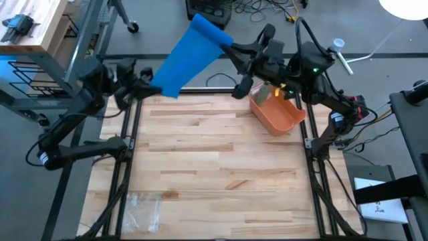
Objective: Roll bandage
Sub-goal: Roll the blue bandage
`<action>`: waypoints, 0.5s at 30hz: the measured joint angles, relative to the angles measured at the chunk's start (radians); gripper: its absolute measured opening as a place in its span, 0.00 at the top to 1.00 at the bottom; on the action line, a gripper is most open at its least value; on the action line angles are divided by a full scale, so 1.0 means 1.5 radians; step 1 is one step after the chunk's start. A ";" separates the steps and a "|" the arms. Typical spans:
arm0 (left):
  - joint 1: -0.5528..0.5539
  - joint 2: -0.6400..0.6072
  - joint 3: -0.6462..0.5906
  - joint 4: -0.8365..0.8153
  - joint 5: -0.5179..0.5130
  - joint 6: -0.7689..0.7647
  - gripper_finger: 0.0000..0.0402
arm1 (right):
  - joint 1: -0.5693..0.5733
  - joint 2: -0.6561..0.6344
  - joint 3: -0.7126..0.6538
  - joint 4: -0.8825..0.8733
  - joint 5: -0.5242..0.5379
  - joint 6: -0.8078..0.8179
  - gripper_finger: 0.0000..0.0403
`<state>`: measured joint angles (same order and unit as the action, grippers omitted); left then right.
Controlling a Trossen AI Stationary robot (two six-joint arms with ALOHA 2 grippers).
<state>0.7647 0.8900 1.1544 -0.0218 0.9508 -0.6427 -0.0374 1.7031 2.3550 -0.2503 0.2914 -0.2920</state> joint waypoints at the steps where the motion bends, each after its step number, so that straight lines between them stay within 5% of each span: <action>1: -0.003 -0.014 -0.007 -0.001 0.000 -0.009 1.00 | -0.006 0.000 0.000 0.000 0.003 0.000 0.99; 15: -0.072 -0.076 0.009 0.117 -0.050 -0.194 1.00 | -0.058 0.059 -0.005 -0.006 0.039 0.038 0.99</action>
<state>0.6570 0.7753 1.1676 0.1535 0.8761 -0.9343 -0.1249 1.7914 2.3472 -0.2596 0.3500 -0.2356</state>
